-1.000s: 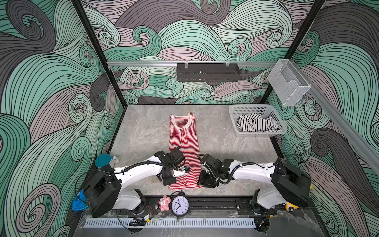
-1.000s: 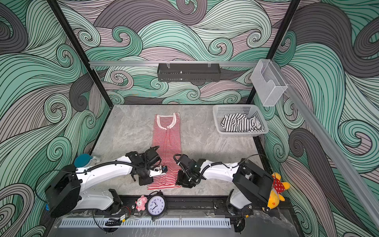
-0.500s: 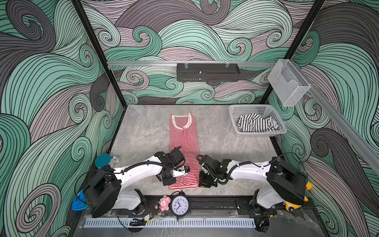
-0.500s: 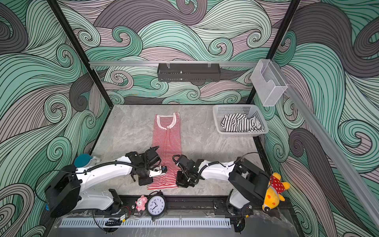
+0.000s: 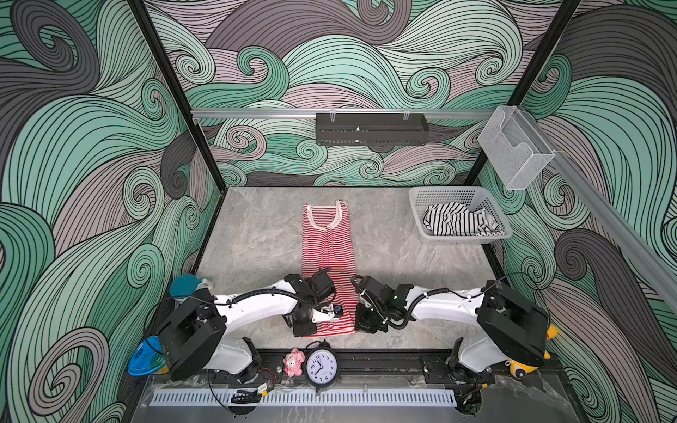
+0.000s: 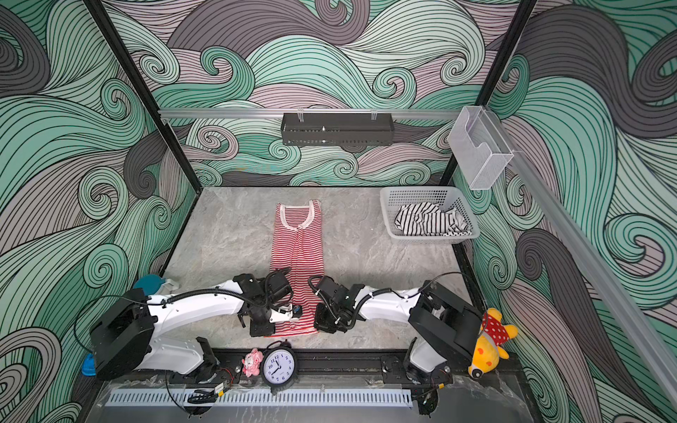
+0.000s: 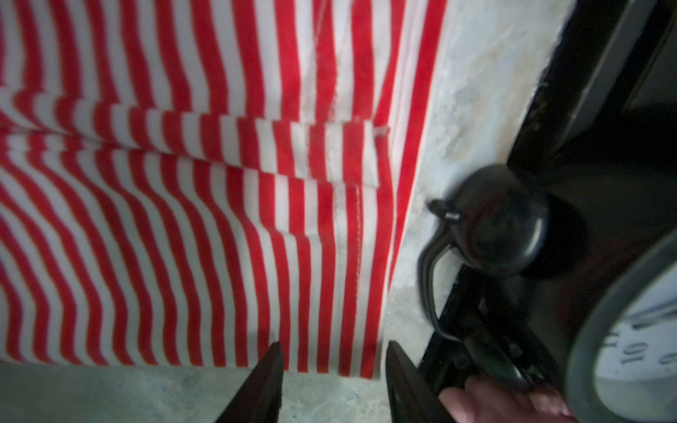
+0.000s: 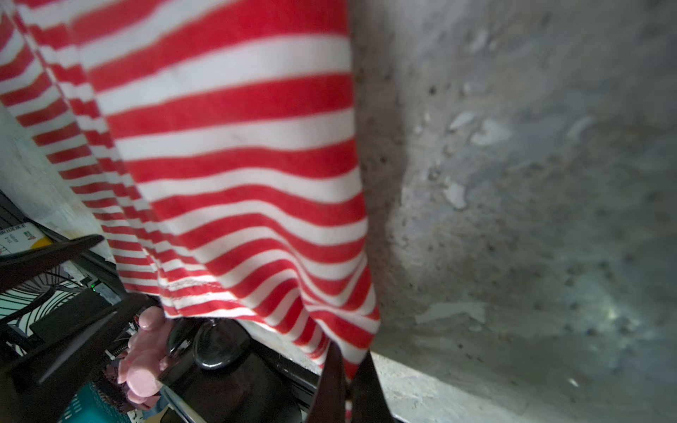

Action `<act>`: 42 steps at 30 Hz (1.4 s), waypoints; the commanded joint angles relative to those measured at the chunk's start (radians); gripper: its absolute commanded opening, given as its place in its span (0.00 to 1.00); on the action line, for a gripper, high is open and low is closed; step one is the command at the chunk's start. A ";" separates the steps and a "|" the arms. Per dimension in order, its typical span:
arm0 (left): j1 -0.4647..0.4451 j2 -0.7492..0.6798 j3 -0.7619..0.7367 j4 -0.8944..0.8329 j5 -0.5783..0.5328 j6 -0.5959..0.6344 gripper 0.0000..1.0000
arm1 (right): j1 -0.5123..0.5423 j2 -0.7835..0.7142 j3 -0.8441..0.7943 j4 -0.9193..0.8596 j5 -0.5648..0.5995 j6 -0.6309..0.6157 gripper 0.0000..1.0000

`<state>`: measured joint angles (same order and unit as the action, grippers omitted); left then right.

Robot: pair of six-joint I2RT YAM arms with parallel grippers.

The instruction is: Fold and stack the tank tops

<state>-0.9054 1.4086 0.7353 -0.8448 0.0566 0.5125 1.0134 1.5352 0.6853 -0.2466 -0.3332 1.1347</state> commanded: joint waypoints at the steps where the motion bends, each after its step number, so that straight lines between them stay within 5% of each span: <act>1: -0.006 0.038 0.014 -0.009 0.000 0.018 0.48 | -0.019 -0.035 -0.026 0.024 0.048 0.029 0.00; 14: -0.019 0.107 0.032 0.054 -0.034 -0.012 0.43 | -0.045 -0.039 -0.023 0.052 0.034 0.022 0.00; 23: -0.021 0.095 0.060 0.011 0.008 -0.003 0.08 | -0.062 -0.094 -0.051 0.041 0.050 0.027 0.00; 32: -0.022 -0.039 0.185 -0.180 0.150 0.018 0.03 | -0.074 -0.299 -0.034 -0.107 0.119 0.016 0.00; 42: 0.040 -0.032 0.302 -0.153 -0.180 0.002 0.02 | -0.215 -0.362 0.158 -0.280 0.105 -0.131 0.00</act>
<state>-0.9028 1.3521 0.9920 -0.9810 0.0025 0.5137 0.8448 1.1660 0.7849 -0.4625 -0.2329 1.0729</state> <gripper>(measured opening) 0.047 0.047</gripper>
